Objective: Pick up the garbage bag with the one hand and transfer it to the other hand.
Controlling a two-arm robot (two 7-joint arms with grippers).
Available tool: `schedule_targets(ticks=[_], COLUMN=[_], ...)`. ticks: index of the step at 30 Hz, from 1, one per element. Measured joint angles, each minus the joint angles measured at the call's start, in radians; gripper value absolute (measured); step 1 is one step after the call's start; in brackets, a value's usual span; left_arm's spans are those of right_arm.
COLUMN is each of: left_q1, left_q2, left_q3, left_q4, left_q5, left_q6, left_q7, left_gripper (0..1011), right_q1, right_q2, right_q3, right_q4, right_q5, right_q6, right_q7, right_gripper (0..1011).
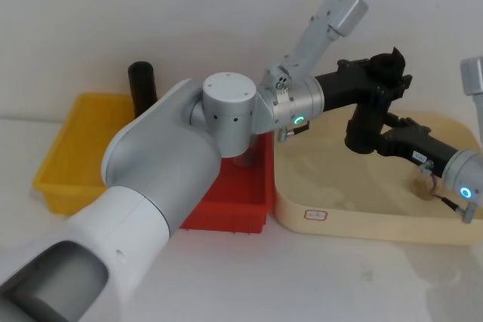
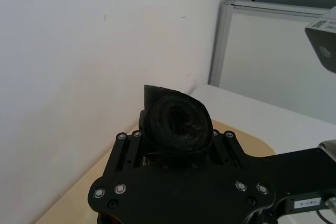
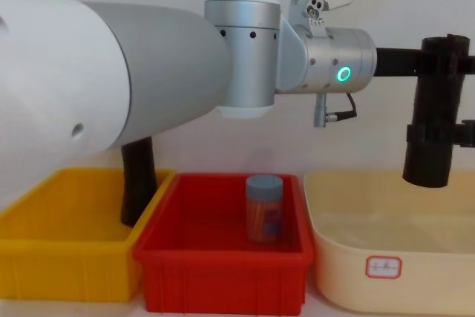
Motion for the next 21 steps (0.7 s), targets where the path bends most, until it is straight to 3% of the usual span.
schedule_targets(ticks=[11, 21], left_q1=[0.012, 0.017], left_q2=[0.002, 0.003], left_q3=[-0.006, -0.009], left_q4=[-0.012, -0.018], left_q5=[0.001, 0.001], left_q6=[0.009, 0.014], left_q7=[0.005, 0.008], left_gripper=[497, 497], right_q1=[0.002, 0.004], right_q2=[-0.030, -0.044], right_q3=[0.009, 0.013], right_q4=[0.020, 0.029], right_q5=[-0.002, -0.003], right_q6=[-0.046, -0.067], right_q7=[-0.052, -0.074], right_gripper=[993, 767])
